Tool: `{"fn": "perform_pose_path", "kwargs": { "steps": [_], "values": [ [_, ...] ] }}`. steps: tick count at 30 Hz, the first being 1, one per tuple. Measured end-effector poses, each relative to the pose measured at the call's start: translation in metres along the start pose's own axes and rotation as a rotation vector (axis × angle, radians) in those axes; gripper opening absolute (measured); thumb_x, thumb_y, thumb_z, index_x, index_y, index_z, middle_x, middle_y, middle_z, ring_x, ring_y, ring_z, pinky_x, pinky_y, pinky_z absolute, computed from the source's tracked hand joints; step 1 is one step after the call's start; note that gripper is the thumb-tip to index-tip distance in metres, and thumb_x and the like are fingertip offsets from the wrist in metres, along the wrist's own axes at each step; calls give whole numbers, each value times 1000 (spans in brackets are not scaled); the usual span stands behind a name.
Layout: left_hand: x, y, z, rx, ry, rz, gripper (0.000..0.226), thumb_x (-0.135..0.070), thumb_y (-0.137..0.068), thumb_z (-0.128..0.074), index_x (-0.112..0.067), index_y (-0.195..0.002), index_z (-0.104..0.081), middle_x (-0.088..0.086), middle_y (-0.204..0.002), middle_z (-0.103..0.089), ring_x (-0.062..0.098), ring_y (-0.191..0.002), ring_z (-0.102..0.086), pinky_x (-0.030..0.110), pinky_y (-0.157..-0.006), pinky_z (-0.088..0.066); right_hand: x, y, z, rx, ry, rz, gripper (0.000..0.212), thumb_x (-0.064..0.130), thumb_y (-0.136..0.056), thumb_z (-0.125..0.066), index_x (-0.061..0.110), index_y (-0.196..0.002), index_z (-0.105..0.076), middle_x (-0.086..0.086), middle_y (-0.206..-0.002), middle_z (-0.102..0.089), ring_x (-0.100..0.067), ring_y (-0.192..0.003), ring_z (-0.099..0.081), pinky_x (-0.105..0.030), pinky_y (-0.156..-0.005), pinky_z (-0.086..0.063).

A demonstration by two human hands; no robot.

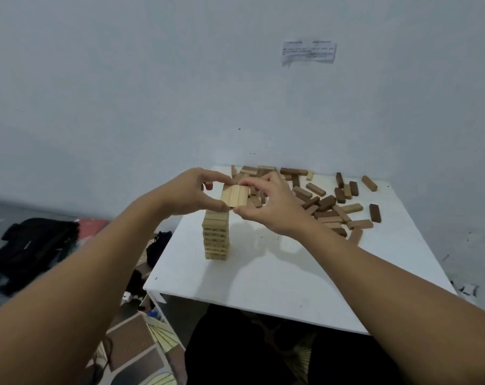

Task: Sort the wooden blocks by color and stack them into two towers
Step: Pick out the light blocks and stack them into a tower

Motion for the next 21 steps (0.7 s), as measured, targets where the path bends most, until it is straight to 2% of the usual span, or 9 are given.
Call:
{"fn": "perform_pose_path", "kwargs": {
  "steps": [3,7,12,21],
  "values": [
    [21,7,11,17,19,39,47,-35,-79,-90,-50,-119,-69,-1,-113,-54,7,-97,-51,21,-76,-41,8,-9,-23,60,-10,-16,52,56,-78,-80,50,-126,-61,23,-113,-40,-10,-122,-41,-49,-114,-34],
    [44,8,14,53,58,93,47,-33,-77,-91,-50,-116,-70,-1,-113,-53,5,-94,-50,22,-77,-39,10,-17,-42,88,13,-31,53,59,-75,-80,50,-124,-62,15,-117,-42,-13,-125,-38,-49,-114,-33],
    [61,3,6,100,68,117,47,-34,-79,-90,-48,-119,-70,0,-118,-55,3,-98,-51,21,-78,-40,-1,-18,-56,116,14,-73,51,56,-75,-81,49,-122,-63,15,-121,-39,-10,-130,-32,-48,-116,-31],
    [75,-8,-10,172,35,136,50,-40,-78,-90,-50,-121,-69,-5,-120,-56,3,-99,-55,20,-72,-41,-20,-13,-64,154,-17,-119,52,59,-73,-83,51,-121,-64,19,-121,-36,-9,-126,-31,-46,-116,-32]
  ]
}}
Point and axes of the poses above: each hand's wrist, its own y-axis away from the middle knuckle, its own z-axis out of the back of the hand, x = y × z, the point moved 6 cm from there along -y, towards the middle knuckle
